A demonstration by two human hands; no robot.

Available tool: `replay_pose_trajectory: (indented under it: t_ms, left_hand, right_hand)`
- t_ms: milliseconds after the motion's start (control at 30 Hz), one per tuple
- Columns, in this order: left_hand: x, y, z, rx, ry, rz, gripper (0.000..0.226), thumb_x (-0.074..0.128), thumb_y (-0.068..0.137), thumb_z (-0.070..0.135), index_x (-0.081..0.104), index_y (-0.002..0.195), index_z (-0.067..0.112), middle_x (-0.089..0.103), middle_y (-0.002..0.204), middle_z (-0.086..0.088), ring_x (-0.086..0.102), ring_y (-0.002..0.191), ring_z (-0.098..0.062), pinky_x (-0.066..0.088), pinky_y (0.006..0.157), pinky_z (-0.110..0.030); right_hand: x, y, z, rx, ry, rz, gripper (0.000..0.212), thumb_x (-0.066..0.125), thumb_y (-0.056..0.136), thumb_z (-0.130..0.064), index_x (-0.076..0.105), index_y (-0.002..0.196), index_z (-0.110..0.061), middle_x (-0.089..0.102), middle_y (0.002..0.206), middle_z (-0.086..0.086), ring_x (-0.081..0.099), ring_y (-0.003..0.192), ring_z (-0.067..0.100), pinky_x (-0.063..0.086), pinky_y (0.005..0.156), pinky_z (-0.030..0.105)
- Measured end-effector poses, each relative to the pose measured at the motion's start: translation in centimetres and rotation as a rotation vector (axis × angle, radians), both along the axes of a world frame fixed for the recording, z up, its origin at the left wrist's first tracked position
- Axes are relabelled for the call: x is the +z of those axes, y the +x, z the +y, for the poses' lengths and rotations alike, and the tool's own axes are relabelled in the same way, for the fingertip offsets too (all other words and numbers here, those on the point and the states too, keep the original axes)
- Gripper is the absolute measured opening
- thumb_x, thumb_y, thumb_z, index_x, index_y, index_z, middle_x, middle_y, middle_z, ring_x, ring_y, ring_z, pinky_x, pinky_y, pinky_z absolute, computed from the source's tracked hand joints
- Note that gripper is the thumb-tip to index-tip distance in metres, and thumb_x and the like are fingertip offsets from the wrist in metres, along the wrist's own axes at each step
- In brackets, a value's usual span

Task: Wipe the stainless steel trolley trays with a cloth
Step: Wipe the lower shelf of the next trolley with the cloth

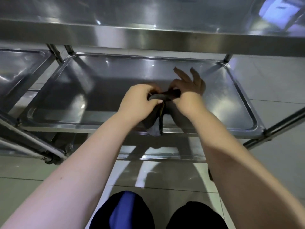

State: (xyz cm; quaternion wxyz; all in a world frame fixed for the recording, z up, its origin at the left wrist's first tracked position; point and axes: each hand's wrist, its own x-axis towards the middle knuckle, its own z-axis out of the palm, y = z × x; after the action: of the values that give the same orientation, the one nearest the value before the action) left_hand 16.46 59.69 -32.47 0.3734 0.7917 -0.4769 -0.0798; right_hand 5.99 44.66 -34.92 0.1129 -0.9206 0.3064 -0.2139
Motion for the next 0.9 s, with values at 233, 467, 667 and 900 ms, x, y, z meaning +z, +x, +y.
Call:
replay_pose_trajectory:
  t_ms: [233, 467, 667, 900]
  left_hand:
    - [0.8, -3.9, 0.9, 0.075, -0.225, -0.011, 0.032, 0.076, 0.069, 0.056, 0.066, 0.079, 0.028, 0.066, 0.08, 0.011, 0.062, 0.08, -0.011, 0.053, 0.073, -0.04]
    - [-4.0, -9.3, 2.3, -0.204, -0.2, 0.271, 0.014, 0.077, 0.071, 0.042, 0.064, 0.078, 0.041, 0.066, 0.082, 0.02, 0.06, 0.077, 0.001, 0.043, 0.07, -0.009]
    - [-16.9, -13.5, 1.1, -0.428, 0.35, 0.296, 0.024, 0.066, 0.085, 0.005, 0.056, 0.091, 0.027, 0.061, 0.087, 0.006, 0.054, 0.078, -0.011, 0.046, 0.074, -0.026]
    - [-26.5, -13.9, -2.8, -0.29, 0.576, 0.429, 0.014, 0.065, 0.087, 0.007, 0.057, 0.091, 0.018, 0.061, 0.088, -0.004, 0.054, 0.072, -0.017, 0.047, 0.071, -0.031]
  right_hand:
    - [2.9, -10.4, 2.8, 0.006, 0.322, -0.427, 0.026, 0.075, 0.073, -0.011, 0.073, 0.092, -0.029, 0.066, 0.081, -0.026, 0.062, 0.084, -0.003, 0.044, 0.075, 0.01]
    - [-0.7, -19.8, 6.4, -0.132, 0.415, -0.559, 0.027, 0.077, 0.07, -0.023, 0.065, 0.084, -0.043, 0.066, 0.085, -0.022, 0.061, 0.079, -0.001, 0.045, 0.07, 0.013]
    - [-13.2, -24.3, 6.4, -0.289, 0.639, -0.23, 0.025, 0.068, 0.082, 0.001, 0.066, 0.093, -0.021, 0.064, 0.09, -0.008, 0.06, 0.09, 0.012, 0.038, 0.078, 0.007]
    - [-20.8, -21.5, 1.1, -0.227, 0.519, 0.136, 0.014, 0.062, 0.09, -0.01, 0.066, 0.104, -0.011, 0.066, 0.103, 0.009, 0.06, 0.098, 0.029, 0.043, 0.09, 0.033]
